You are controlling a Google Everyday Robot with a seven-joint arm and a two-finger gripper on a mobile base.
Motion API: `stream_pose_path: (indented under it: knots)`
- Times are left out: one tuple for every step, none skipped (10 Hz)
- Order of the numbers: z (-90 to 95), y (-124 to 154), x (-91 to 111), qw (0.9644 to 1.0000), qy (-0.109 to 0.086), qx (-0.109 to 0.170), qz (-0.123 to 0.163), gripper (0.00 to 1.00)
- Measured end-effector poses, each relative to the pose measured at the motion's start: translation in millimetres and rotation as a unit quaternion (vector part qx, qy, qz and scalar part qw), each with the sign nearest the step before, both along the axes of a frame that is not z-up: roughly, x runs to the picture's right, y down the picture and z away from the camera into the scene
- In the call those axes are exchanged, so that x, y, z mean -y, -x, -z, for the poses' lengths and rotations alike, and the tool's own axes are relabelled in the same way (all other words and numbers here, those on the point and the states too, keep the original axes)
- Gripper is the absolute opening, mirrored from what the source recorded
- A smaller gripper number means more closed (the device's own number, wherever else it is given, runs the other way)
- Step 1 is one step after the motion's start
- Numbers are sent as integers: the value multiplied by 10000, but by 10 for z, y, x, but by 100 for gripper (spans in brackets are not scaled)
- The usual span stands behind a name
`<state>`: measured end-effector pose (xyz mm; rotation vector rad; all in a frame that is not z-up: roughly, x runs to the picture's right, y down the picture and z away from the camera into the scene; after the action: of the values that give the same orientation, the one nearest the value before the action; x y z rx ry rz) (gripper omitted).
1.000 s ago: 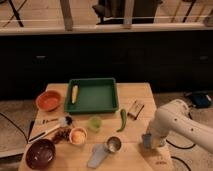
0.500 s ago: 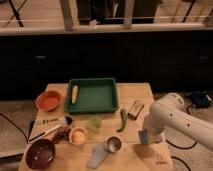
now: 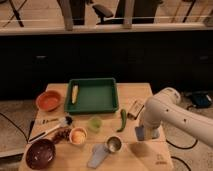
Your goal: Wipe tray with sponge
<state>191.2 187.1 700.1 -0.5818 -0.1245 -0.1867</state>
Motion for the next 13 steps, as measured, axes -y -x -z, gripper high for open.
stream_pose_path:
  knots:
    - [-2, 50, 13, 10000, -13, 23, 20, 0]
    - [-10, 123, 39, 10000, -57, 34, 24, 0]
    - [-36, 241, 114, 9999, -109, 77, 53, 0]
    - [-37, 323, 209, 9997, -175, 121, 93, 0]
    - [-15, 367, 269, 9997, -195, 135, 117, 0]
    - [13, 399, 305, 9996, -198, 139, 131, 0]
    - [9, 462, 341, 9996, -213, 146, 143, 0]
    - [-18, 552, 403, 9994, -253, 159, 161, 0]
    - [-38, 574, 445, 9993, -288, 153, 175, 0]
    - [-62, 569, 488, 9992, -325, 135, 172, 0]
    - [-113, 651, 594, 9990, -375, 155, 203, 0]
    - [-135, 696, 646, 9988, -400, 172, 223, 0]
    - [-136, 707, 668, 9988, -406, 155, 227, 0]
